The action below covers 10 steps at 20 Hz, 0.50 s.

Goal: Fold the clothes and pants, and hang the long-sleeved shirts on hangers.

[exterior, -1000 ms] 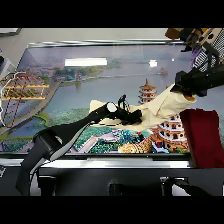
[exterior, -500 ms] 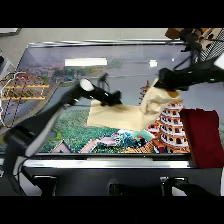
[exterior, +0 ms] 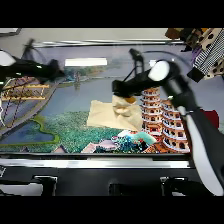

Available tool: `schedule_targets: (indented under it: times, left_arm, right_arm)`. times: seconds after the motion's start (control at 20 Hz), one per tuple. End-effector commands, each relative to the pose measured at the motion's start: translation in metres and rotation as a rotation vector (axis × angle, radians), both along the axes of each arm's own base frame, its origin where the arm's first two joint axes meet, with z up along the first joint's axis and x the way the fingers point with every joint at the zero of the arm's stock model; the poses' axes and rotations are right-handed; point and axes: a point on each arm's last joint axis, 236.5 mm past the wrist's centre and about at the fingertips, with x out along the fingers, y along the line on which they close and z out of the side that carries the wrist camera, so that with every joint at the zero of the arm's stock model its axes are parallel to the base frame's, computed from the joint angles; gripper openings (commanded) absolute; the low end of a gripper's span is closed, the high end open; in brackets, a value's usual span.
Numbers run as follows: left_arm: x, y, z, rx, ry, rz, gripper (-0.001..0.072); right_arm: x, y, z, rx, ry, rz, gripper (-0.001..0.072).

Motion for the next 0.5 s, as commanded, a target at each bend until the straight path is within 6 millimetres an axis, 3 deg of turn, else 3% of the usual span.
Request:
schedule_targets:
  times: [0.0, 0.15, 0.3, 0.4, 0.45]
  left_arm:
    - [-0.01, 0.068, 0.018, 0.025, -0.004, 0.112, 0.0011]
    - [-0.012, 0.089, 0.016, 0.025, 0.009, 0.149, 0.0011]
    - [-0.011, 0.091, 0.015, 0.025, 0.009, 0.153, 0.0011]
    - [-0.011, 0.091, 0.014, 0.025, 0.011, 0.152, 0.0011]
    - [-0.011, 0.091, 0.014, 0.026, 0.011, 0.153, 0.0011]
  right_arm:
    - [0.005, 0.044, -0.044, 0.005, 0.028, 0.008, 0.003]
    - [0.009, 0.06, -0.077, 0.004, 0.071, 0.0, 0.003]
    - [0.007, 0.068, -0.092, 0.006, 0.1, -0.002, 0.0034]
    - [0.007, 0.07, -0.093, 0.017, 0.11, -0.006, 0.0245]
    - [0.003, 0.075, -0.089, 0.046, 0.127, -0.006, 0.0278]
